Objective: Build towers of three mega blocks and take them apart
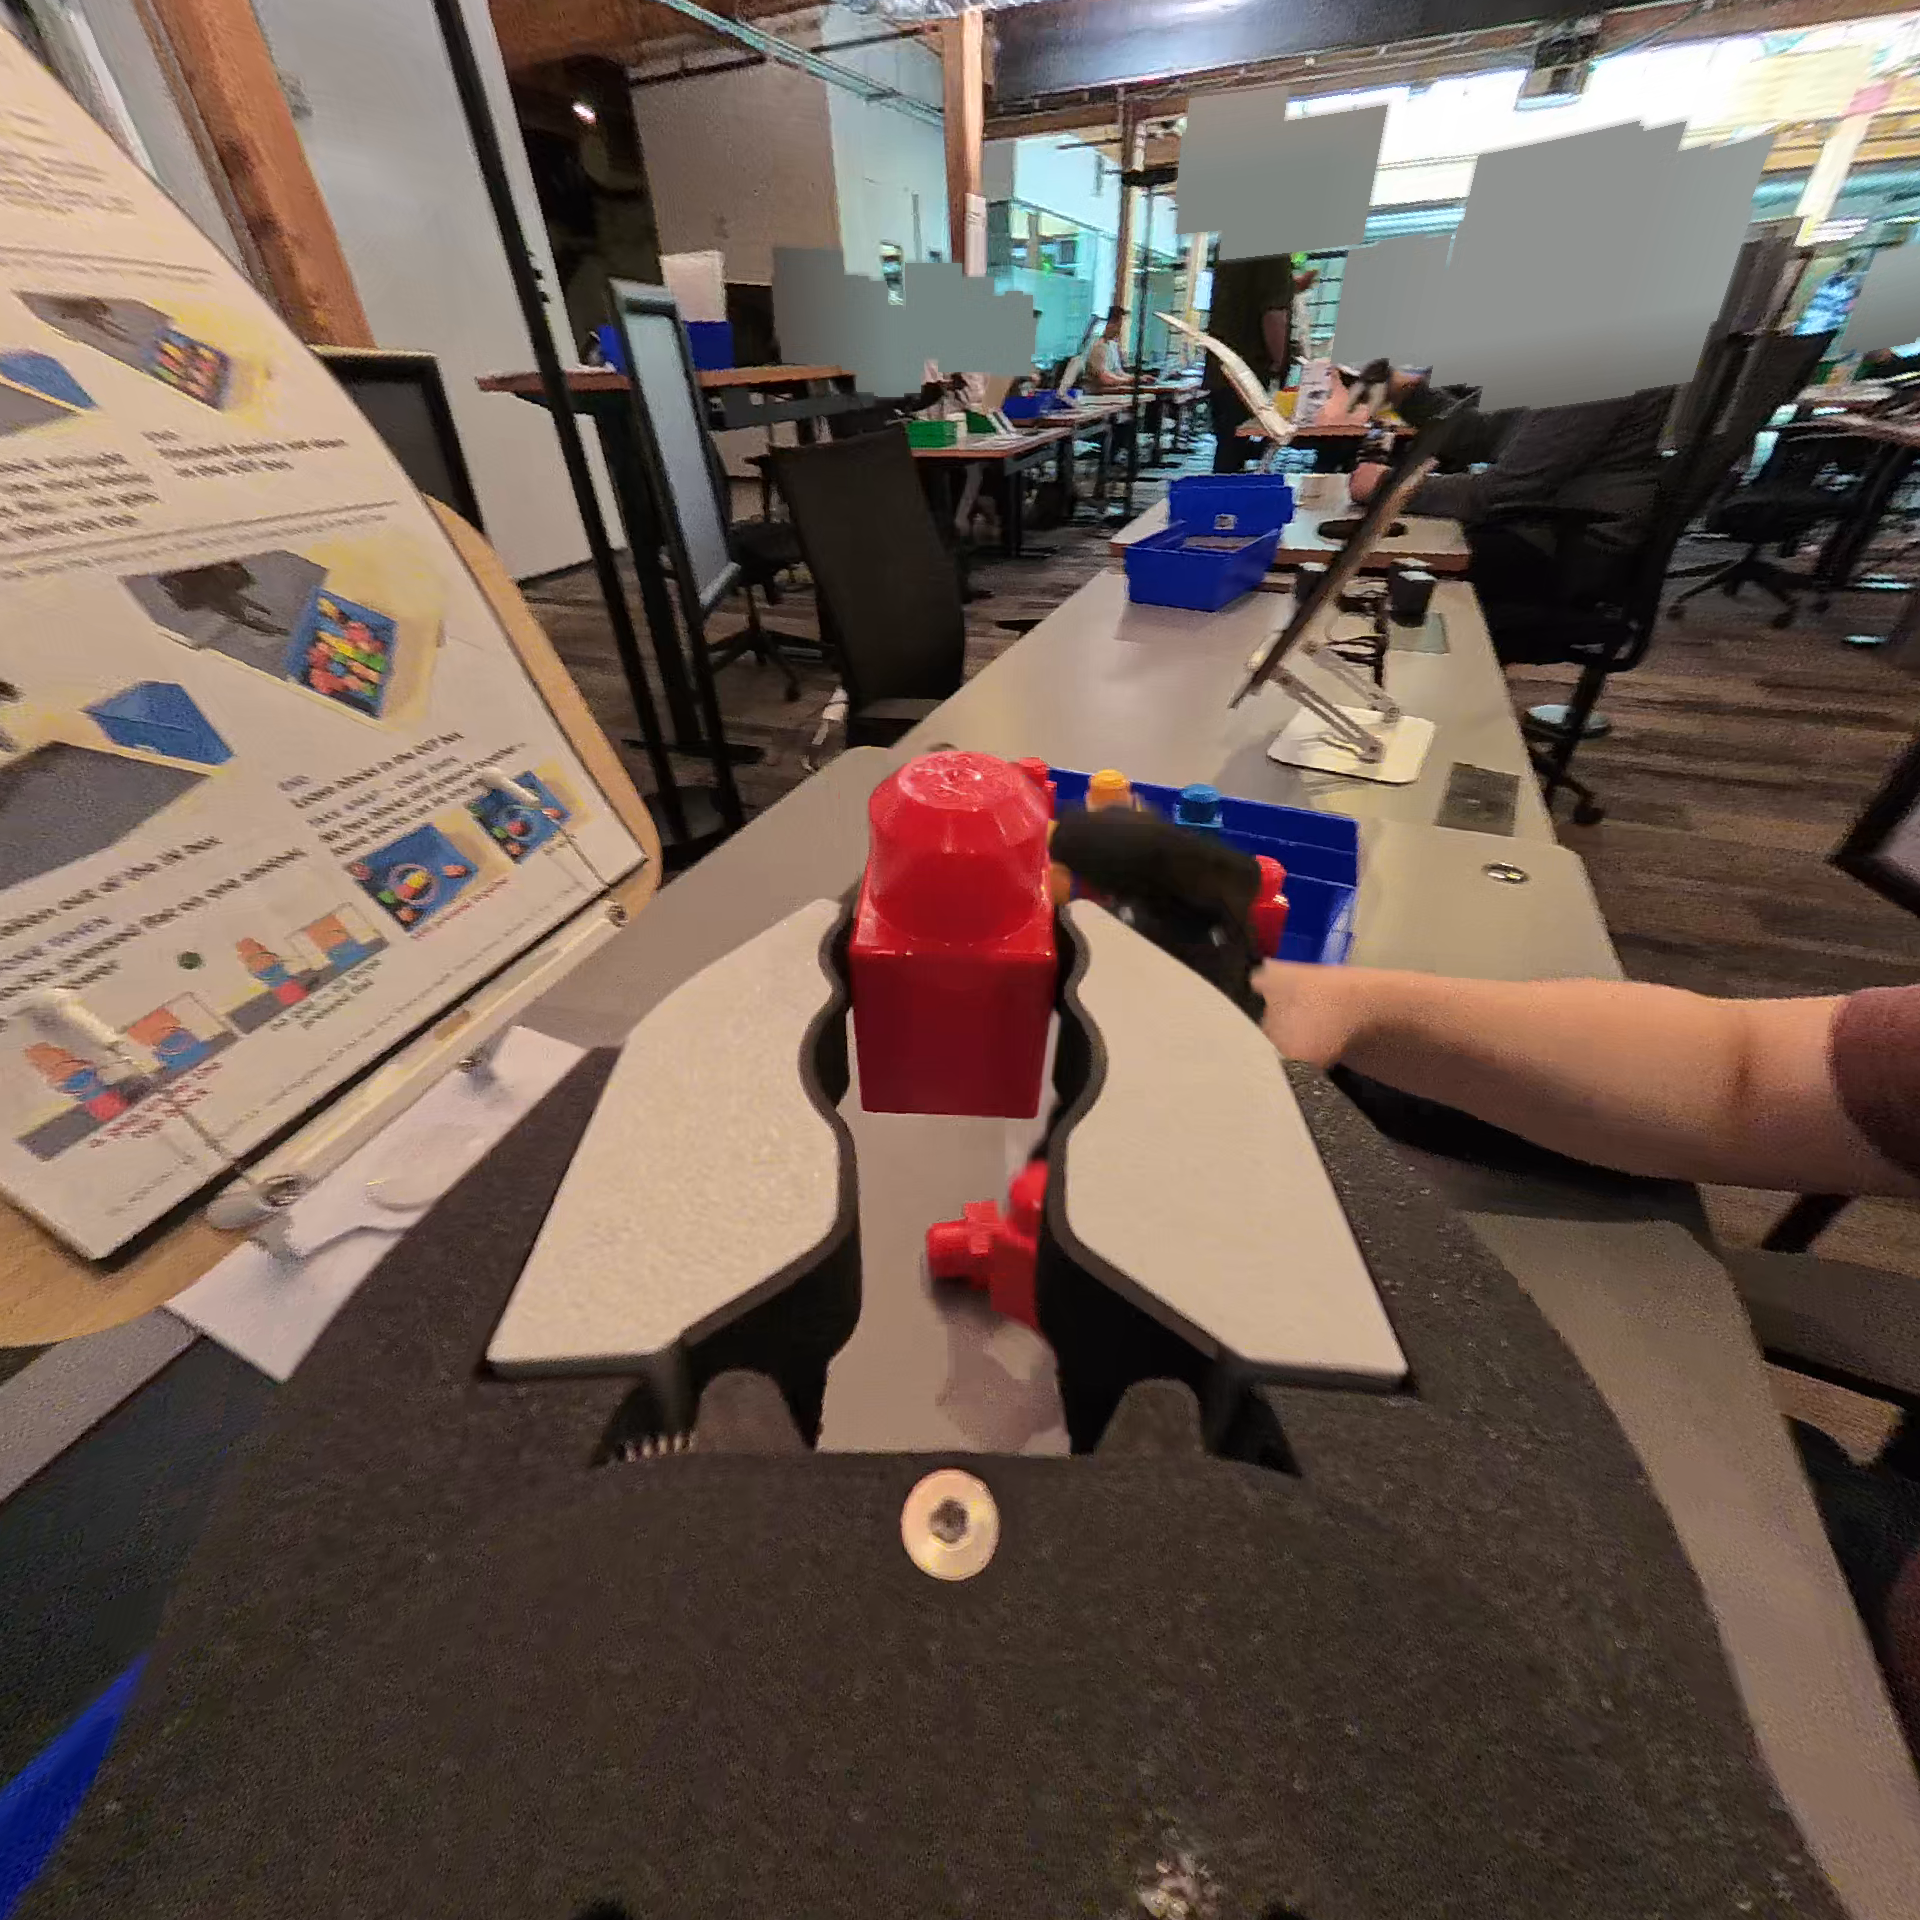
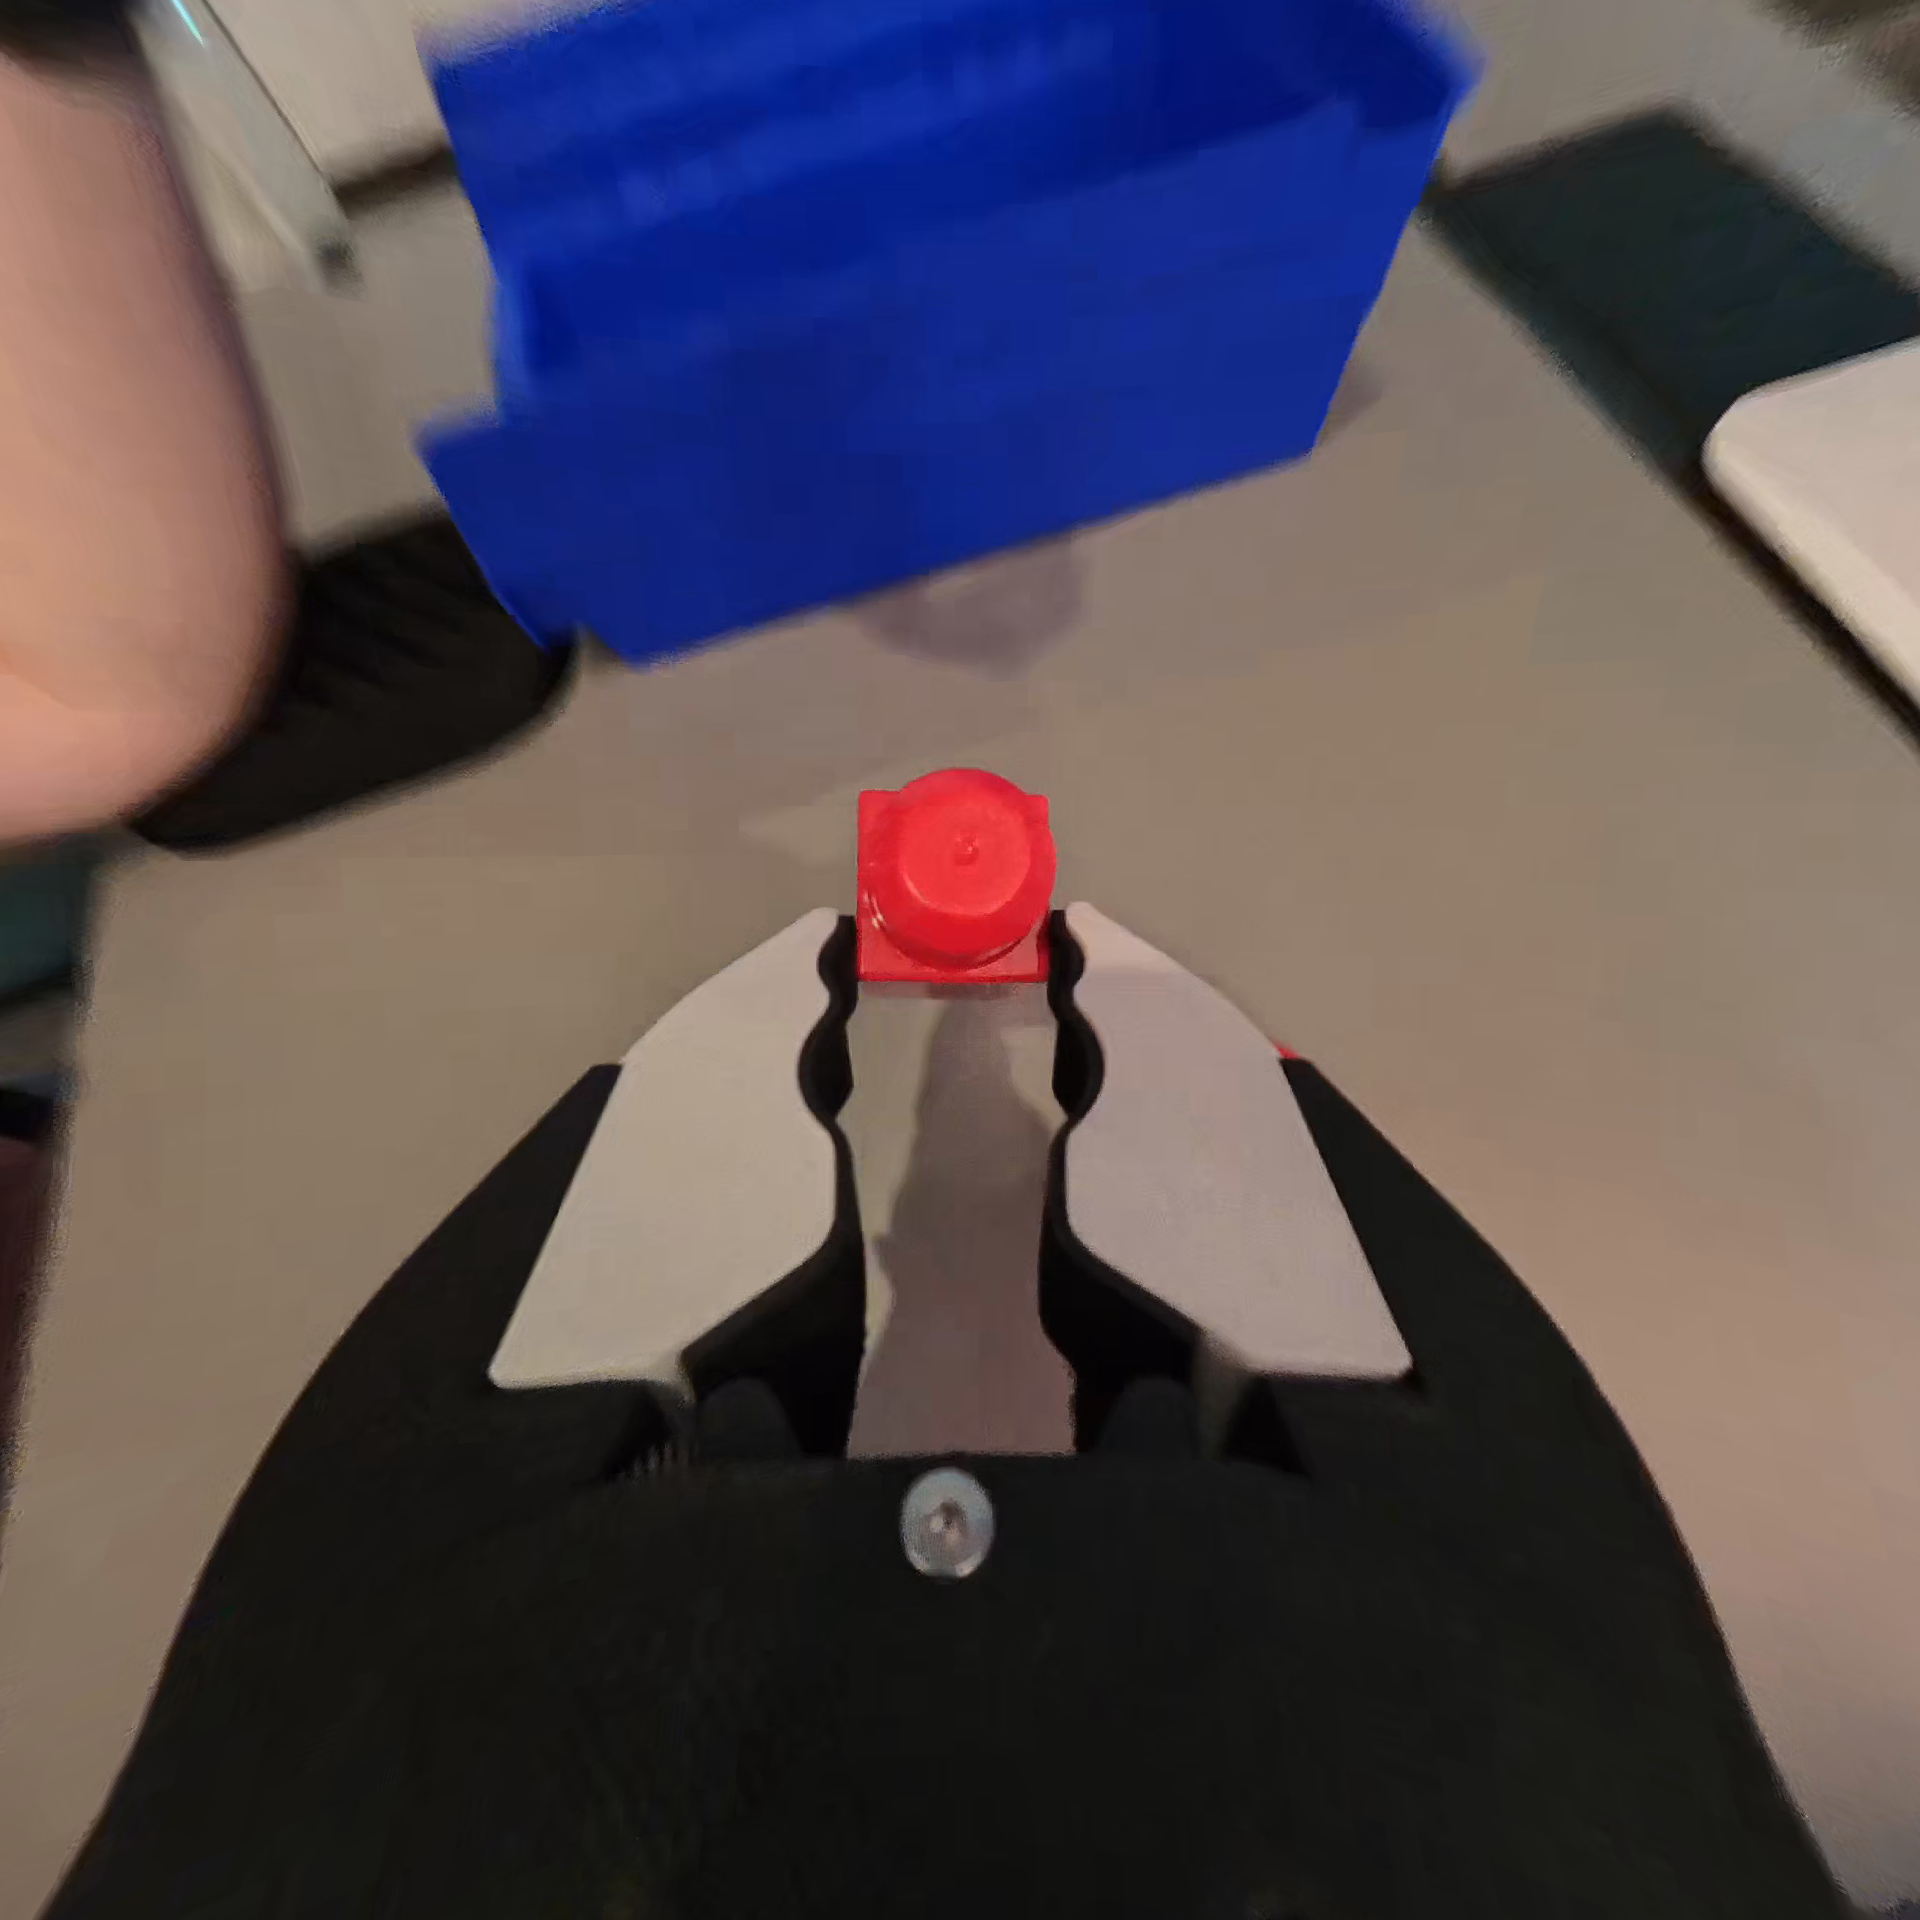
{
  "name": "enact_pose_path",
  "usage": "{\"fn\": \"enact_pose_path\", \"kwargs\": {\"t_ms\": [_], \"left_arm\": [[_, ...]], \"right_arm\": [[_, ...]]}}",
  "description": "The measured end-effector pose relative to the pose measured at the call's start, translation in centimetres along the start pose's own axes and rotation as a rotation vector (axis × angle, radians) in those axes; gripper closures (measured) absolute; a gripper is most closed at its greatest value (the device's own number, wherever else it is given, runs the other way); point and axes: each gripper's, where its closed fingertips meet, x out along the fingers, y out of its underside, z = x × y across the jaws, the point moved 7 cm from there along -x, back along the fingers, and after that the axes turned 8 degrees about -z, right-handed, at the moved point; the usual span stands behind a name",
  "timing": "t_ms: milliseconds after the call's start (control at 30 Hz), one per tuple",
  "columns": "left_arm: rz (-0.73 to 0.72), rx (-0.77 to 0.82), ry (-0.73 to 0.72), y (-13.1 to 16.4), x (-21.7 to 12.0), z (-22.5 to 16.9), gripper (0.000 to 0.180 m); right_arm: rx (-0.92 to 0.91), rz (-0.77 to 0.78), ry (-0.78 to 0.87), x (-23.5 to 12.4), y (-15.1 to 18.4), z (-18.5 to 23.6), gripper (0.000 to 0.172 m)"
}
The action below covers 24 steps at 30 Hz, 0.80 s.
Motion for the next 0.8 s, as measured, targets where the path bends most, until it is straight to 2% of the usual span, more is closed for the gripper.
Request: {"fn": "enact_pose_path", "kwargs": {"t_ms": [167,267,333,400,533,700,800], "left_arm": [[0.152,-0.075,0.183,2.8,2.8,-1.4,0.145],[0.267,-0.076,0.271,5.4,5.5,-2.7,0.144],[0.312,-0.089,0.33,6.9,7.2,-3.8,0.145],[0.364,-0.115,0.404,8.2,8.6,-5.0,0.145],[0.451,-0.096,0.441,9.9,9.9,-6.2,0.144],[0.459,-0.123,0.509,9.9,9.9,-7.0,0.144],[0.523,-0.089,0.518,10.4,9.6,-7.3,0.144]], "right_arm": [[-0.017,-0.309,-0.021,-8.5,-6.5,1.6,0.136],[-0.06,-0.417,-0.03,-12.7,-8.2,2.7,0.136],[-0.067,-0.444,-0.052,-14.1,-8.5,3.0,0.136],[-0.072,-0.426,-0.071,-14.3,-8.4,3.1,0.136],[-0.088,-0.315,-0.112,-13.3,-7.6,3.3,0.136],[-0.115,-0.135,-0.139,-11.6,-6.2,3.7,0.135],[-0.109,-0.072,-0.147,-11.0,-5.8,4.1,0.136]]}}
